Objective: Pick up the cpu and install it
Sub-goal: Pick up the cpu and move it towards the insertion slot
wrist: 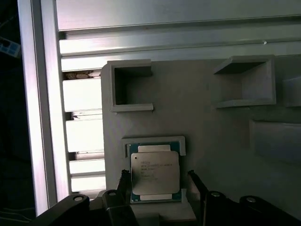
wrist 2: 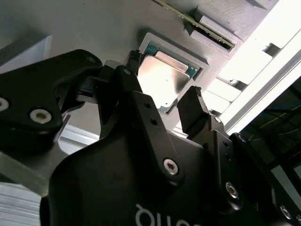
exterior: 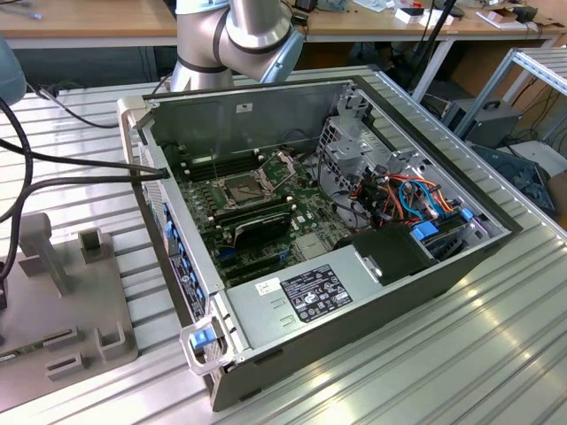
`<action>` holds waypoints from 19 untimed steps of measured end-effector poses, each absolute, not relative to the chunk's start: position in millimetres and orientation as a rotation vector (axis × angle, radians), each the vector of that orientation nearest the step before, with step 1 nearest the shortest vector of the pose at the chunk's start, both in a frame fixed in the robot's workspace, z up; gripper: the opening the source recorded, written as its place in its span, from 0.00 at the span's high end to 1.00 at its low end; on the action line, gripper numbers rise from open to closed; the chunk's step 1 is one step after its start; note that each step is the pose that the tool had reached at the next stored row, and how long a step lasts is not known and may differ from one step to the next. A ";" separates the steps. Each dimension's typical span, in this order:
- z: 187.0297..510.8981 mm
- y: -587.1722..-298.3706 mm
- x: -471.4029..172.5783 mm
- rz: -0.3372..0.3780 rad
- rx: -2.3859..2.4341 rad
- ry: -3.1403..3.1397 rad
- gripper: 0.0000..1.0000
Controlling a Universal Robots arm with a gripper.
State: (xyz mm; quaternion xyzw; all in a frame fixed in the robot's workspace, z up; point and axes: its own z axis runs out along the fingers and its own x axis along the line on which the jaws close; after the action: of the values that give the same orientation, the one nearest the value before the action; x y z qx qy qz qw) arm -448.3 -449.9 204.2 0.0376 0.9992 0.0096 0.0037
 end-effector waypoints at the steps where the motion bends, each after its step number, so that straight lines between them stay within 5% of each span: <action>1: 203.8 -449.9 -448.2 0.030 0.118 3.132 0.40; 19: 196.2 -443.6 -448.5 0.030 0.118 3.132 0.40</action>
State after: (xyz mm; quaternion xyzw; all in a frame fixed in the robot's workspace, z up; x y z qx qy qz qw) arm -448.5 -443.6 196.2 0.0376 0.9992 0.0096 0.0038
